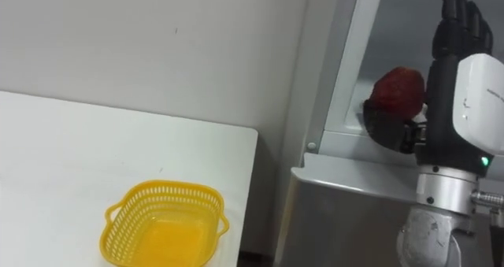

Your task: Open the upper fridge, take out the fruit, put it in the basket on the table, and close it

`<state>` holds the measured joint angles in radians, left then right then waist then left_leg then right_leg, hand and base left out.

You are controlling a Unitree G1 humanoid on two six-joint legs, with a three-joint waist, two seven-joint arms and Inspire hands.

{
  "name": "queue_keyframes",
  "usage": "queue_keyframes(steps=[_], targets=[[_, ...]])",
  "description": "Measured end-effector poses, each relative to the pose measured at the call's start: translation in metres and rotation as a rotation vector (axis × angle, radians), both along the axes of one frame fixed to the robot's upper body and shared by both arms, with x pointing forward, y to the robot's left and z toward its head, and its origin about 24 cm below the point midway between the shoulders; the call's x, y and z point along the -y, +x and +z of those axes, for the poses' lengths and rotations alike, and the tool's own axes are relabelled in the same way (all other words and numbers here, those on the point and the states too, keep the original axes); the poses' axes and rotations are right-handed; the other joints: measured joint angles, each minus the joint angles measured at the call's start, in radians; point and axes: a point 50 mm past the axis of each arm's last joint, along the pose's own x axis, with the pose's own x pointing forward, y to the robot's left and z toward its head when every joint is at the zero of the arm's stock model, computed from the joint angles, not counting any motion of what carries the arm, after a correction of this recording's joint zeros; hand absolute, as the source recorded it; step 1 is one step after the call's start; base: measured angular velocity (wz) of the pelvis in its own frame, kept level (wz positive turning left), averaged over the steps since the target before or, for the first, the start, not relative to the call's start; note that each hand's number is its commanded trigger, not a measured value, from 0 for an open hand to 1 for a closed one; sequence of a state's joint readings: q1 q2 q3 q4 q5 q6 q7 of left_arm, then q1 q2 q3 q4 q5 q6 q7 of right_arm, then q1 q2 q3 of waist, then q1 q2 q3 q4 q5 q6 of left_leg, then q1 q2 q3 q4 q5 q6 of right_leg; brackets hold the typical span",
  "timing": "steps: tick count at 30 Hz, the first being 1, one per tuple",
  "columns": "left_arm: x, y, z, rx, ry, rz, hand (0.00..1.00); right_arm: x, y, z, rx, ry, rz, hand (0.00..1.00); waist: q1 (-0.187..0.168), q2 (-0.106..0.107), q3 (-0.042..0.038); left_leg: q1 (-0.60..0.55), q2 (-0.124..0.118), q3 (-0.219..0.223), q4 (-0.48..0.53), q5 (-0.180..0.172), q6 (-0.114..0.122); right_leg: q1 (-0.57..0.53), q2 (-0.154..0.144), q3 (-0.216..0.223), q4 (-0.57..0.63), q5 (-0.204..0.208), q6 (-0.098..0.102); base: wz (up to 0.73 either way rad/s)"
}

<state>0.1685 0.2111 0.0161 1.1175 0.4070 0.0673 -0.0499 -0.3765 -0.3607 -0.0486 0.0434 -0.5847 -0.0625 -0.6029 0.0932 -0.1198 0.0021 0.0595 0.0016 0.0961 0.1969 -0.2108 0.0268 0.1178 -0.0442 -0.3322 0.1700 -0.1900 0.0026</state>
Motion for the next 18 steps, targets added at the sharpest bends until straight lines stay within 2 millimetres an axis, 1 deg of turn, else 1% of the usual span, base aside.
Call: queue_keyframes(steps=[3,5,8,10,14,18], targets=[[-0.001,0.001,0.000,0.001,-0.001,0.000,0.00,-0.003,0.006,0.000,-0.028,-0.017,0.022,0.00,-0.001,0.002,0.0016,-0.004,0.001,0.000,-0.004,0.000,0.000,-0.001,0.000,-0.001,0.001,0.000,0.000,0.00],[-0.001,0.001,0.001,0.002,0.001,-0.001,0.00,-0.003,0.008,0.003,-0.042,-0.031,0.027,0.00,0.000,0.001,0.0012,-0.003,0.001,0.000,-0.007,0.000,0.000,-0.001,0.000,-0.002,0.001,0.000,-0.001,0.00],[-0.003,-0.001,0.001,-0.005,0.003,-0.001,0.00,0.001,0.016,0.005,-0.078,-0.080,0.024,0.00,0.001,0.001,0.0010,0.003,0.001,0.000,-0.009,0.001,0.000,0.004,0.000,-0.003,0.001,0.001,-0.001,0.00],[-0.003,-0.001,0.001,-0.007,0.004,0.000,0.00,0.008,0.022,0.006,-0.101,-0.101,0.002,0.00,0.001,-0.002,-0.0012,0.005,0.000,-0.003,-0.009,0.002,0.000,0.008,0.000,-0.003,0.001,0.001,-0.001,0.03],[-0.004,0.000,0.001,-0.005,0.005,-0.002,0.00,0.012,0.023,0.007,-0.116,-0.118,-0.008,0.00,0.014,-0.006,-0.0037,0.005,0.000,-0.003,-0.006,0.002,0.000,0.005,0.001,0.000,0.000,0.001,-0.001,0.00],[-0.004,-0.001,0.001,-0.011,0.005,-0.001,0.00,0.012,0.023,0.008,-0.134,-0.138,0.001,0.00,0.021,-0.011,-0.0030,0.004,0.000,-0.003,-0.006,0.002,0.000,0.005,0.001,0.001,0.000,0.001,-0.001,0.00]])
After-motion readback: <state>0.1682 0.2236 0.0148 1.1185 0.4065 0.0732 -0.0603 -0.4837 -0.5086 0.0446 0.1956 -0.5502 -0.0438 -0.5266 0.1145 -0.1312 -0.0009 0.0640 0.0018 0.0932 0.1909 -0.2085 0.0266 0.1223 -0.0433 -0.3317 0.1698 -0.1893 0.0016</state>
